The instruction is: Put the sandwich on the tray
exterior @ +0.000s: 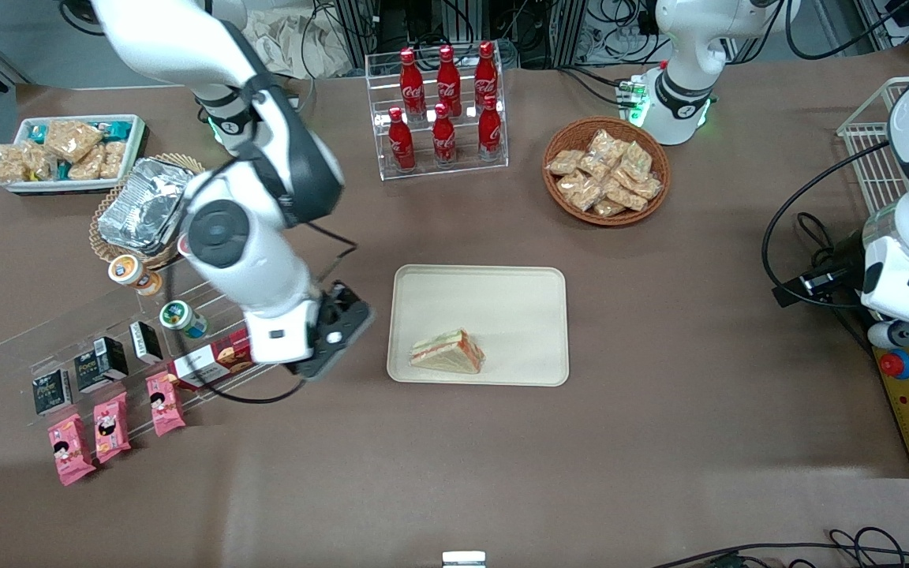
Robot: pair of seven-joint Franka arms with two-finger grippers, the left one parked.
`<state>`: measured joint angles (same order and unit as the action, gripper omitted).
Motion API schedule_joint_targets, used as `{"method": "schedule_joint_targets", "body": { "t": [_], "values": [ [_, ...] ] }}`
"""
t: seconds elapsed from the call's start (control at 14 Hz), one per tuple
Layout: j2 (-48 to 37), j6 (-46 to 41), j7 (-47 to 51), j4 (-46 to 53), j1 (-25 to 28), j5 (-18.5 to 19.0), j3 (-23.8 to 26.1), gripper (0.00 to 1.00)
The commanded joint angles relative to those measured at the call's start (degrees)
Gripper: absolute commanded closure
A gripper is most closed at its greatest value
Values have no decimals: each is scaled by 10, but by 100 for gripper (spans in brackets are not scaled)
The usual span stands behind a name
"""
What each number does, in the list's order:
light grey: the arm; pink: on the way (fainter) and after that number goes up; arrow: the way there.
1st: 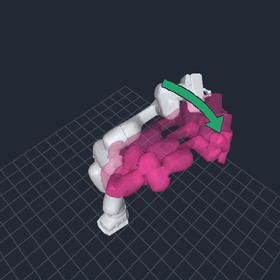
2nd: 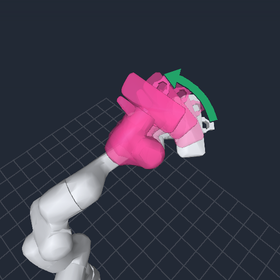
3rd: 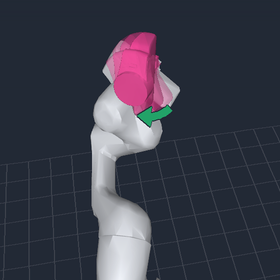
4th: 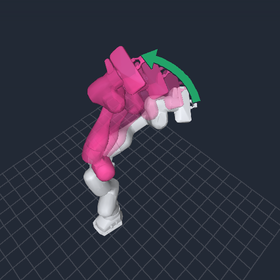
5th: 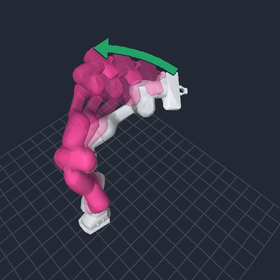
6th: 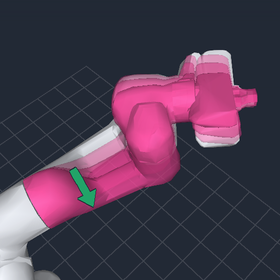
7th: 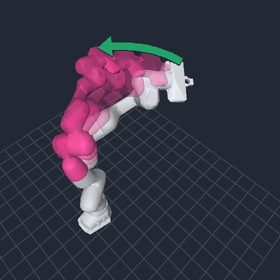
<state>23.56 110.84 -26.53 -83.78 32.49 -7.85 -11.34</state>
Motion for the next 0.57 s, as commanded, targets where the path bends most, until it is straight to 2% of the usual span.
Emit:
{"method": "schedule_joint_targets", "body": {
  "t": [0.0,0.29,0.5],
  "values": [
    [-40,-29,3,-22,-49,-16,7,3],
    [-88,-93,7,-19,-112,-16,4,3],
    [-118,-158,56,-19,-164,-16,5,3]
  ]
}}
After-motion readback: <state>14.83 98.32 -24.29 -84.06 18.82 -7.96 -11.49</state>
